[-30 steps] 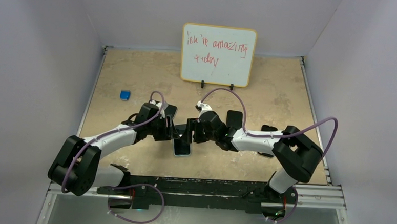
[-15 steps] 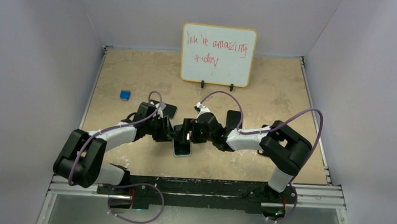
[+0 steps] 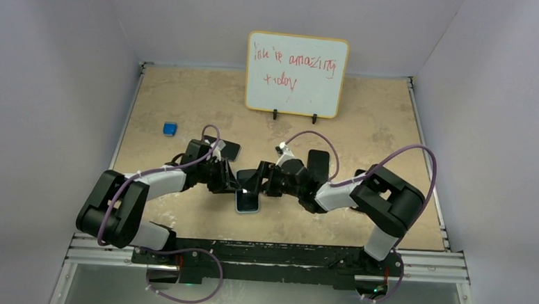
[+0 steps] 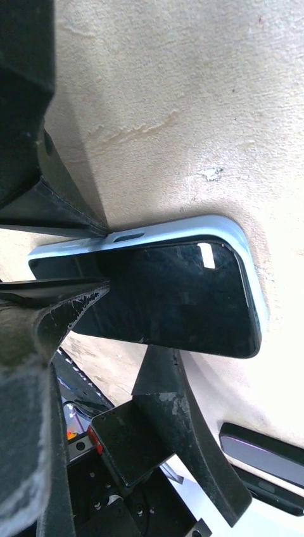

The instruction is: Put the phone into the phone case

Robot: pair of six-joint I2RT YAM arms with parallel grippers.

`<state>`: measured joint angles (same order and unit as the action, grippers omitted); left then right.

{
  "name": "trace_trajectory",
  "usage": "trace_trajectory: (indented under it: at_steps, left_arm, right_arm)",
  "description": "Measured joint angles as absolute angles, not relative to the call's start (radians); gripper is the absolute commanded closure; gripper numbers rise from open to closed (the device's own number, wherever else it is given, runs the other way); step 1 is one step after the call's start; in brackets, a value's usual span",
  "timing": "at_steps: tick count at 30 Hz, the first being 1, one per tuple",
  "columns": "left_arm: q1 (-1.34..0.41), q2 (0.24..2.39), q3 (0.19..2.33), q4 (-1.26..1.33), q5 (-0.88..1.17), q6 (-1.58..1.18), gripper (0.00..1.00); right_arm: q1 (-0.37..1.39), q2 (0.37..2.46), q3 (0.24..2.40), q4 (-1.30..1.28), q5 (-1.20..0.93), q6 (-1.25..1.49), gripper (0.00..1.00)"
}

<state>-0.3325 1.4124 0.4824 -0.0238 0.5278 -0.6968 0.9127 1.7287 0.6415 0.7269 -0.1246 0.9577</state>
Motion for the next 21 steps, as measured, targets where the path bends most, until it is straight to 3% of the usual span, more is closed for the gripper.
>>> trace_trajectory:
  at_steps: [8, 21]
  left_arm:
    - [-0.325, 1.402, 0.482, -0.05, 0.529, -0.695, 0.67]
    - [-0.322, 1.389, 0.482, -0.069, 0.528, -0.692, 0.69]
  right_arm:
    - [0.912, 1.684, 0.563, 0.882, -0.168, 0.989, 0.18]
    - [0.912, 1.681, 0.555, 0.918, -0.183, 0.988, 0.19]
